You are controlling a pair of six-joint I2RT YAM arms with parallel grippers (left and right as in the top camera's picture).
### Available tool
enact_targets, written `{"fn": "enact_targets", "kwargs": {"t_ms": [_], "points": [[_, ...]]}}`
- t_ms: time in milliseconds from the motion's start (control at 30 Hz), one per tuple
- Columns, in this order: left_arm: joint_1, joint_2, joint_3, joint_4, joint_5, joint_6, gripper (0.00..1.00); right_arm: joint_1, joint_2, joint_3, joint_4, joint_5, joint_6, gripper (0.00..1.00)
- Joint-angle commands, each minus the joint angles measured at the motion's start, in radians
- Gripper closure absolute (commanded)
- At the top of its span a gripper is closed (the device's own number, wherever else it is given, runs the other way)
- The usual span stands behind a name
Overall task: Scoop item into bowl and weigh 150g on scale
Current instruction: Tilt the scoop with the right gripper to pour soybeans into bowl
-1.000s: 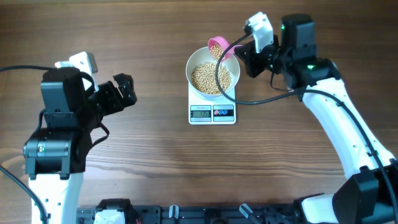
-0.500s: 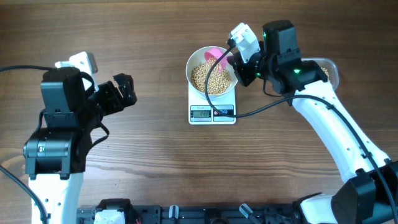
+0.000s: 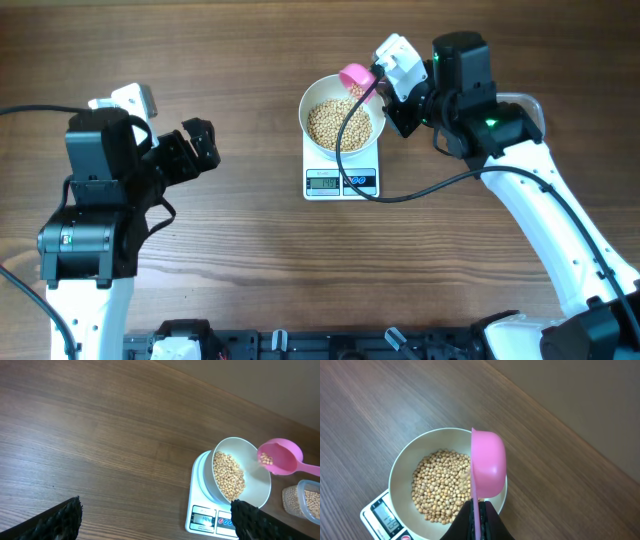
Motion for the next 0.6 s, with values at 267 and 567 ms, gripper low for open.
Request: {"fn": "enact_targets", "kwargs": {"t_ms": [267, 567], "points": [[0.005, 0.004, 0.018, 0.0, -0.01, 0.013, 0.0, 0.063, -0.018, 0.007, 0.005, 0.05, -0.05, 0.96], [0.005, 0.004, 0.018, 0.001, -0.01, 0.013, 0.0, 0.063, -0.018, 0.007, 0.004, 0.05, -0.069, 0.96]]}}
